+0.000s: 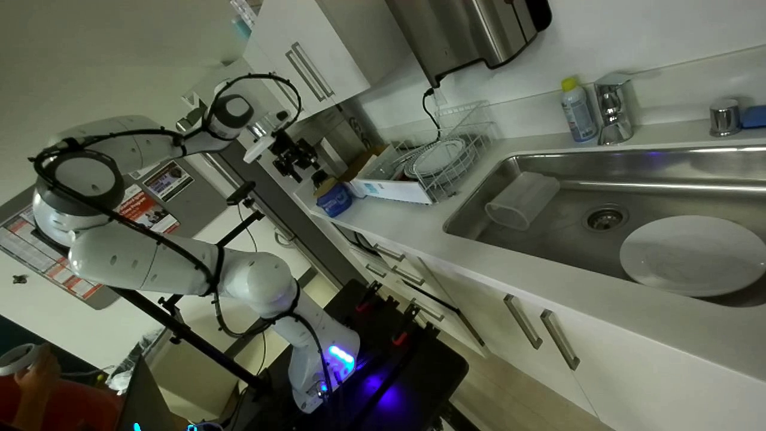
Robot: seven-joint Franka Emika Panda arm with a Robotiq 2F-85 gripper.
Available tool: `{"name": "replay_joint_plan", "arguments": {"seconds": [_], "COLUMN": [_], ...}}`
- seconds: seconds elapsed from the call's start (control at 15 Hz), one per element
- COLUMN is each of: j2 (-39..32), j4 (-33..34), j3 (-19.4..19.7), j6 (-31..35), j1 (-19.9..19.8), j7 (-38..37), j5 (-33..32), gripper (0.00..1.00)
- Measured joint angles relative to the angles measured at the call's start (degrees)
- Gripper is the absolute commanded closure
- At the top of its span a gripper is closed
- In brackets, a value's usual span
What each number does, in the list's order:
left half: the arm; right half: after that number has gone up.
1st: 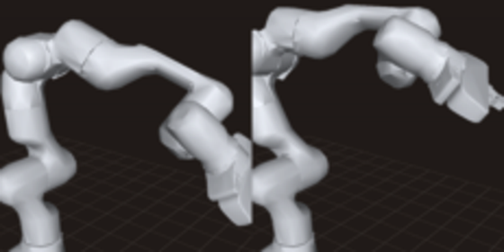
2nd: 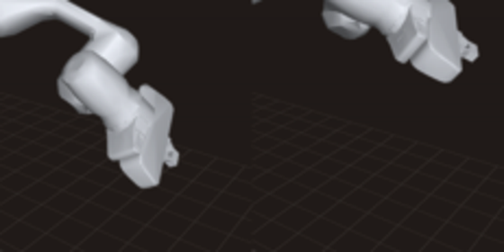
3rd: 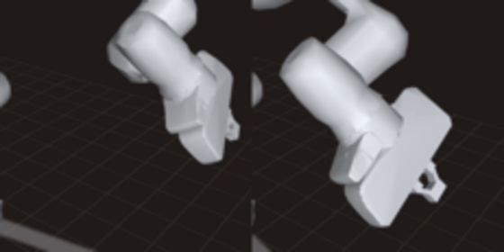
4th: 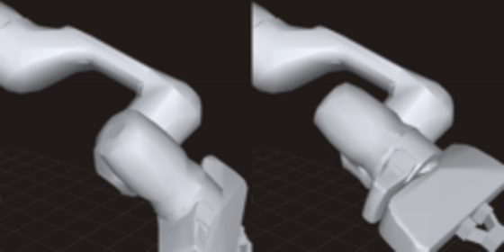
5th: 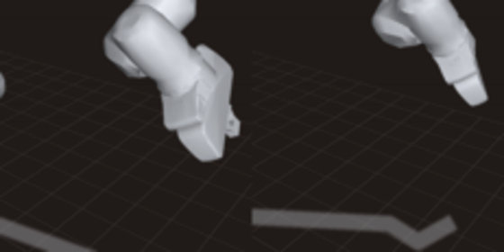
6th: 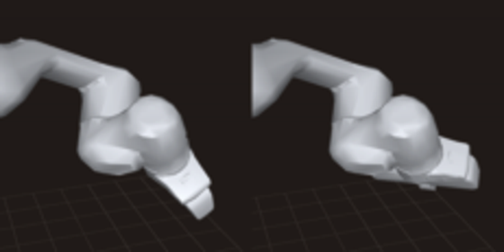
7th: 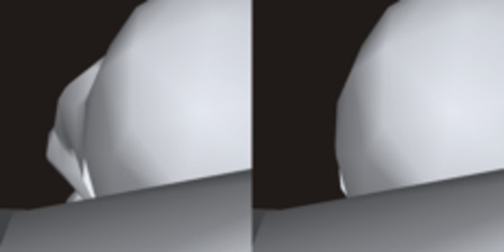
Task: Open the top left kitchen drawer, remove the object, put it in the plate holder and close the drawer
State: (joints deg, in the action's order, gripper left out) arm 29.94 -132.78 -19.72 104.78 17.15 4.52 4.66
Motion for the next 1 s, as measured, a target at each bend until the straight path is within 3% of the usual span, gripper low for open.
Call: {"name": "replay_joint_plan", "arguments": {"seconds": [0.47,1.0], "j2": [-1.95,-2.69], "j4": [-7.11,-8.14], "j3": [-3.47,-3.47], "j6": [14.55,15.97], "j1": [7.06,8.06], "j7": [0.76,0.76], "j5": [0.14,0.01], "gripper": [0.0,0.0]}}
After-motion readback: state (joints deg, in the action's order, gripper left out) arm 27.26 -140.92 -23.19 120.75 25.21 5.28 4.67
